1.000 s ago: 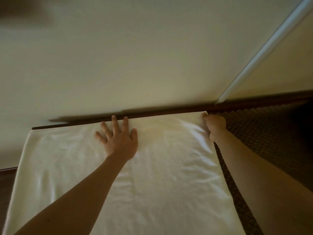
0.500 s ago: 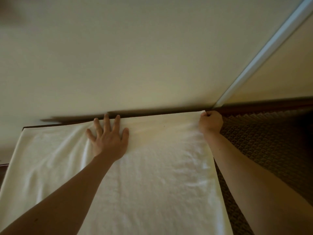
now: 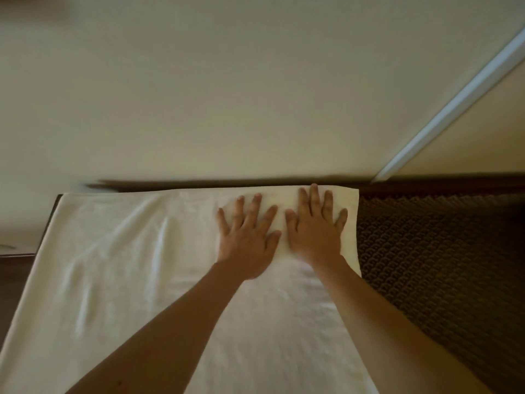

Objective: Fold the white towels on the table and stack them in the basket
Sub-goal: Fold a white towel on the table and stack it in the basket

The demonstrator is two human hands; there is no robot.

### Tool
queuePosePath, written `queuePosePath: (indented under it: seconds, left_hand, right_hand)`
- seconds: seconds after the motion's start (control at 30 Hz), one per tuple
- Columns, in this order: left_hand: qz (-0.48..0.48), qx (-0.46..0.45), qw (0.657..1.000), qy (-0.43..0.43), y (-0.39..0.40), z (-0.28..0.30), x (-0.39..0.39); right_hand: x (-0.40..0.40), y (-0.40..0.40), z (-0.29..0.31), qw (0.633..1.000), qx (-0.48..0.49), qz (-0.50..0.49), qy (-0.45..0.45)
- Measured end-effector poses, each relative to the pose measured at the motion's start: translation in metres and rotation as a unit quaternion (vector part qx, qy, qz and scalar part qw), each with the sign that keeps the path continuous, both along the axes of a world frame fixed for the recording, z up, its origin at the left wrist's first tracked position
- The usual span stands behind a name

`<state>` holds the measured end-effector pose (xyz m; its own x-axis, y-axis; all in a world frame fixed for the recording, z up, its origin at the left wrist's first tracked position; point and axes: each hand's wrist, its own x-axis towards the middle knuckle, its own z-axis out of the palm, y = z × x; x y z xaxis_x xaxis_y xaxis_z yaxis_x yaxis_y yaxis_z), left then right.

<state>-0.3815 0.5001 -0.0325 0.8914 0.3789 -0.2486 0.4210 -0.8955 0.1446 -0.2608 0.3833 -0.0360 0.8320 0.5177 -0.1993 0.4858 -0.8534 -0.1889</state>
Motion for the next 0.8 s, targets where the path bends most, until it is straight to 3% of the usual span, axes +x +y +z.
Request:
queuePosePath:
  seconds: [0.4, 0.53, 0.7, 0.8]
  left_hand:
    - [0.191, 0.038, 0.981, -0.013, 0.187, -0.005, -0.107]
    - [0.295, 0.047, 0.954, -0.014, 0.193, 0.003, -0.135]
    - [0.099, 0.019, 0.995, 0.006, 0.134, -0.004, -0.156]
    - [0.162, 0.023, 0.987, 0.007, 0.164, -0.008, -0.179]
  right_hand:
    - [0.011, -0.005, -0.004, 0.999, -0.025, 0.014, -0.016]
    - [0.011, -0.004, -0.005, 0.999, -0.027, 0.009, -0.018]
    - [0.011, -0.006, -0.004, 0.999, -0.031, 0.003, -0.02]
    - [0.011, -0.004, -0.004, 0.999, -0.036, 0.004, -0.018]
